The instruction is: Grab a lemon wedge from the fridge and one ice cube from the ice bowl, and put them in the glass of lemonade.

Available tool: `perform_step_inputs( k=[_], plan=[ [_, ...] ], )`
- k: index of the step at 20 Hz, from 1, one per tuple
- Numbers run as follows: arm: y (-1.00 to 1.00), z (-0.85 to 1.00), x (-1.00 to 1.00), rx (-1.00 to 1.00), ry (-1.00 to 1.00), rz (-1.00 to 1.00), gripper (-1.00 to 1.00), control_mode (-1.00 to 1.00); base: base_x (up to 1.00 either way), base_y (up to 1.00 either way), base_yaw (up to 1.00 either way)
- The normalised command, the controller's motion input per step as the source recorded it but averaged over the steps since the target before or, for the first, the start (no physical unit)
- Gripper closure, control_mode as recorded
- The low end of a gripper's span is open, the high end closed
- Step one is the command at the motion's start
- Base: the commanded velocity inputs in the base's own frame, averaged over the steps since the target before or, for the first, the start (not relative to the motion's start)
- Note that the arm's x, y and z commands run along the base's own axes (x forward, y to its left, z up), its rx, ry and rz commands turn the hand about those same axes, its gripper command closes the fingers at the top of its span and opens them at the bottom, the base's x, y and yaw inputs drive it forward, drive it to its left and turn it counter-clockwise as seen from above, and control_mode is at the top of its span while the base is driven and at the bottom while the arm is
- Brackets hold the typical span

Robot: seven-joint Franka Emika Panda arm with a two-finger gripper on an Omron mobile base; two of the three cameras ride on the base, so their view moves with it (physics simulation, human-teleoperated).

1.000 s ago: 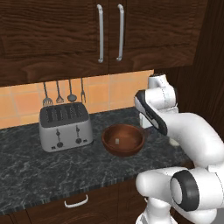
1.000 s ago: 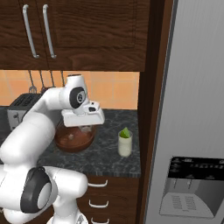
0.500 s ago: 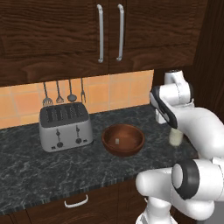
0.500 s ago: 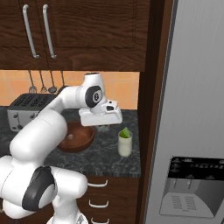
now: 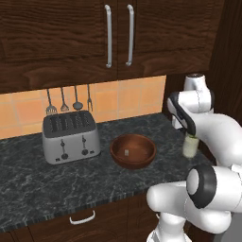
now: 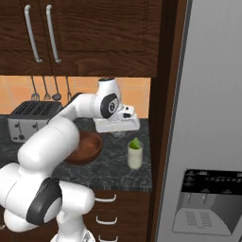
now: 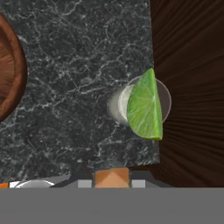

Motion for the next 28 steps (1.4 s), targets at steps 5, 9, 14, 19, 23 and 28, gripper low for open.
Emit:
perform_step_inputs(
  k=[5,9,14,19,23,28],
  plan=[
    [-0.18,0.00,0.07,0.03,-0.17,0.00,1.00,-1.00,0.00,0.00,0.00],
    [-0.14,0.00,0.04,0.06,-0.15,0.00,1.00,-1.00,0.00,0.00,0.00],
    [-0.02,-0.12,0.10,0.02,-0.01,-0.02,1.00,-1.00,0.00,0.00,0.00],
    [-0.01,-0.03,0.27,0.00,0.06,0.00,1.00,-1.00,0.00,0.00,0.00],
    [-0.07,-0.06,0.28,0.00,0.04,0.00,1.00,-1.00,0.00,0.00,0.00],
    [-0.03,-0.07,0.16,0.00,0.00,0.00,1.00,-1.00,0.00,0.00,0.00]
  ],
)
